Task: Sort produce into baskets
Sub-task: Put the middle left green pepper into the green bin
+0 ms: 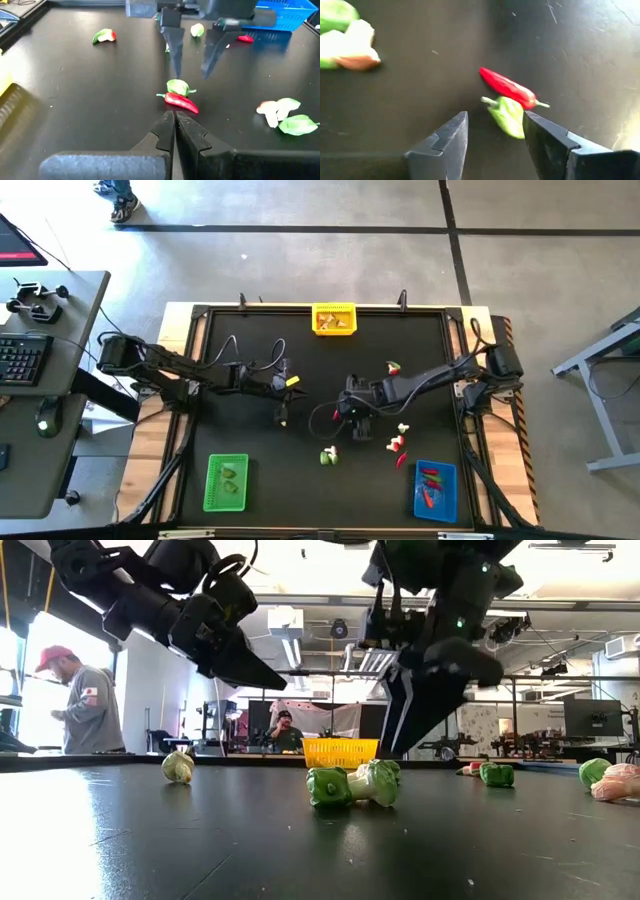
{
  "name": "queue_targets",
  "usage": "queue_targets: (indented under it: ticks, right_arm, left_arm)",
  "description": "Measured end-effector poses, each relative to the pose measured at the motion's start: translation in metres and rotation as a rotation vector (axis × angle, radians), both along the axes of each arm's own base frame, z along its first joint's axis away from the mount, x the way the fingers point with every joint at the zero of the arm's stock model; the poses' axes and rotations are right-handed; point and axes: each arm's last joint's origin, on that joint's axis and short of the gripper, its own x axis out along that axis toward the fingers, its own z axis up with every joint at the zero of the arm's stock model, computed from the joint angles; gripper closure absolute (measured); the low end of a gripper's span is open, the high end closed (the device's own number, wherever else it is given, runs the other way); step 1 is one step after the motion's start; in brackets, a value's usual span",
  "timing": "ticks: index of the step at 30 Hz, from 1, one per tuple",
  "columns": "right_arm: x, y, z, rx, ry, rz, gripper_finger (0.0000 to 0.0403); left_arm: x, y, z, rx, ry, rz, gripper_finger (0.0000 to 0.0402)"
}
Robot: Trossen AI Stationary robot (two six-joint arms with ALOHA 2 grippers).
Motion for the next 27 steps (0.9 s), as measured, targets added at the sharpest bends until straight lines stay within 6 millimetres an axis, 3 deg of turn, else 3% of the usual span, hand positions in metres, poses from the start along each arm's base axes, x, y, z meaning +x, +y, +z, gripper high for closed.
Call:
queue_targets:
  ticks: [10,18,24,27]
  right_arm:
    - [-0.001,-0.005,-0.008,-0.073,0.035,0.046,0.0236]
    - [0.004,-0.013,-0.026,-0.089,0.07,0.054,0.0307]
    - [0.002,-0.011,-0.022,-0.078,0.069,0.043,0.0382]
    - [0.002,-0.009,-0.015,-0.058,0.042,0.021,0.0396]
  left_arm:
    - [-0.004,0.0,-0.007,-0.021,0.086,0.006,0.0399]
    - [-0.004,-0.005,-0.007,-0.025,0.085,-0.011,0.0399]
    - [-0.003,-0.011,-0.006,-0.024,0.078,-0.034,0.0399]
    - [-0.003,-0.015,-0.005,-0.024,0.06,-0.049,0.0399]
